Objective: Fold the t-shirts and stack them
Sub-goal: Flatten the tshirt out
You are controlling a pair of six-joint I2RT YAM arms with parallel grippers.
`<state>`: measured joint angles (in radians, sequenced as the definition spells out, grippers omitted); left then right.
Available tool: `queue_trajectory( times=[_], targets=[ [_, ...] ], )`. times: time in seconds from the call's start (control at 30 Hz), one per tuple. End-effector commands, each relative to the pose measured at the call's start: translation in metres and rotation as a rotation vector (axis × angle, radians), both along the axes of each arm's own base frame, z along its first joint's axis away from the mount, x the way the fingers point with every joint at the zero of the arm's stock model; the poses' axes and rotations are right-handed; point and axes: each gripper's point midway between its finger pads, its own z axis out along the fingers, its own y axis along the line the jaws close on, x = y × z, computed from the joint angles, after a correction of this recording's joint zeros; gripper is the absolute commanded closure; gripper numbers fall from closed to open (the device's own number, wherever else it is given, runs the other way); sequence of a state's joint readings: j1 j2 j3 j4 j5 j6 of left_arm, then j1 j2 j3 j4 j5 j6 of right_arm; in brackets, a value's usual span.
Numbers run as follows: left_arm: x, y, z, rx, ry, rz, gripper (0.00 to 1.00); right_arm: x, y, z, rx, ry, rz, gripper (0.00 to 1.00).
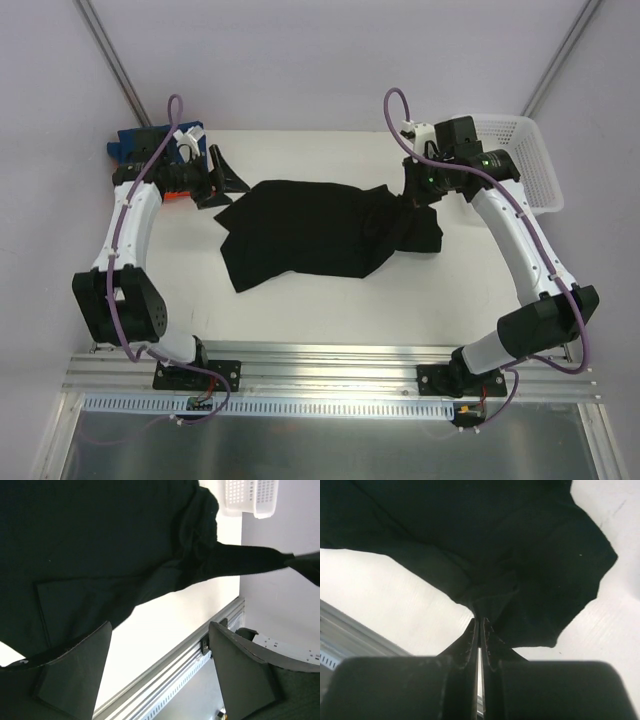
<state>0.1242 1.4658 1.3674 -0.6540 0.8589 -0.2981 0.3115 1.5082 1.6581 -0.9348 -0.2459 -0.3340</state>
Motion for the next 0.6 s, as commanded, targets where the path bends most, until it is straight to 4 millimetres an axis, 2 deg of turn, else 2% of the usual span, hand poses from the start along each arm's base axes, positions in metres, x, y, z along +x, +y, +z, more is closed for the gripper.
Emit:
queue_trajectory(
  times=[0.0, 0.07, 0.1, 0.13, 0.17, 0.3, 0.57],
  targets=[
    [0.014, -0.003, -0.011, -0.034, 0.068, -0.046, 0.22, -0.019, 0.013, 0.025, 0.066, -0.028, 0.022, 1.00],
    [0.015, -0.004, -0.026, -0.047, 0.131, -0.055, 0.31, -0.024, 0.013, 0.027, 0.062, -0.023, 0.028, 1.00],
    [0.013, -0.004, -0.033, -0.048, 0.154, -0.057, 0.49, -0.027, 0.015, 0.027, 0.059, -0.025, 0.037, 1.00],
    [0.010, -0.004, -0.036, -0.048, 0.168, -0.054, 0.52, -0.028, 0.014, 0.027, 0.052, -0.030, 0.038, 0.99],
    [0.005, -0.005, -0.039, -0.051, 0.187, -0.053, 0.50, -0.029, 0.013, 0.026, 0.046, -0.031, 0.044, 1.00],
    [-0.015, -0.004, -0.071, -0.045, 0.301, -0.045, 0.45, -0.025, 0.012, 0.027, 0.044, -0.049, 0.031, 1.00],
    [-0.007, 0.005, -0.115, -0.073, 0.439, -0.031, 0.48, -0.014, 0.017, 0.037, 0.054, -0.073, 0.034, 1.00]
  ],
)
